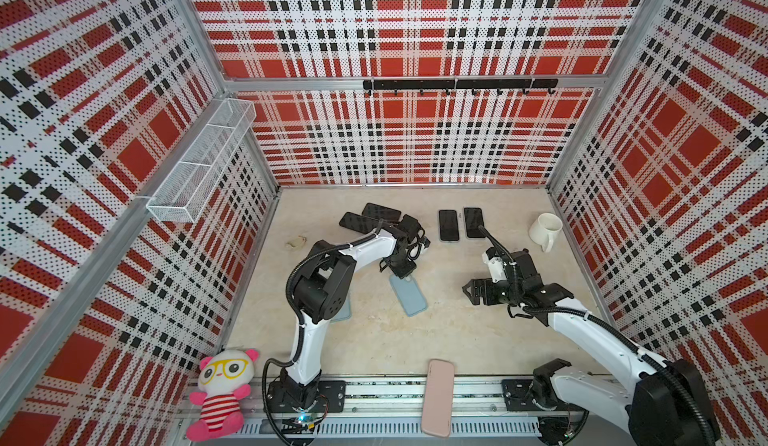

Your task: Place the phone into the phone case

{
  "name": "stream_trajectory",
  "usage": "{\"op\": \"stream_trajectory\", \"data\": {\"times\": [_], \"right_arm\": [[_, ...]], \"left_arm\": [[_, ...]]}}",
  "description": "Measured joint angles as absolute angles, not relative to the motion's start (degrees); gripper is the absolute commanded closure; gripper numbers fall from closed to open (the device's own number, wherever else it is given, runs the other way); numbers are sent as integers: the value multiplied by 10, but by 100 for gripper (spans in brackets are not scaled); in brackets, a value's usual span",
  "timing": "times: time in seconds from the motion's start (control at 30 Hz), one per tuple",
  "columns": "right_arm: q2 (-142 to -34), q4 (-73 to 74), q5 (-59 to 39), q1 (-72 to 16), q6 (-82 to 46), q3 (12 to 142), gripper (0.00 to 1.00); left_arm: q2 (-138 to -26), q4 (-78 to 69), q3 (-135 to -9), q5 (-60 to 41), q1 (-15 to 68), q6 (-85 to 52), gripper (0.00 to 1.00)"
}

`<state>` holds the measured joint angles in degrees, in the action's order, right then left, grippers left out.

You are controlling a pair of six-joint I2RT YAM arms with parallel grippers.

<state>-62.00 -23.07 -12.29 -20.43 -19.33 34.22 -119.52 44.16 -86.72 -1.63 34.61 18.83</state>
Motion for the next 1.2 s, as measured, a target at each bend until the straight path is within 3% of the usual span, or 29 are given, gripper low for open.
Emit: {"op": "stream_trajectory", "data": {"times": [0.1,0.33,0.73,0.87,1.03,1.2], "right_arm": [[-620,-230,-121,-196,-195,342,5],[-621,-223,-117,-193,-198,342,6],[-658,-201,-118,-192,-197,342,5],[-658,-197,-118,-192,-192,342,5],[-658,-192,-119,-192,-184,342,4],[-656,-179,-132,-192,-177,342,3]], "left_arm": [[-1195,441,-867,-28,334,165,100],[-1144,409,-802,-28,273,-16,100],[-1068,340,-707,-12,274,-286,92],[-1077,338,-707,5,285,-315,83],[-1080,340,-709,20,297,-329,62],[-1080,349,-726,34,307,-329,53]]}}
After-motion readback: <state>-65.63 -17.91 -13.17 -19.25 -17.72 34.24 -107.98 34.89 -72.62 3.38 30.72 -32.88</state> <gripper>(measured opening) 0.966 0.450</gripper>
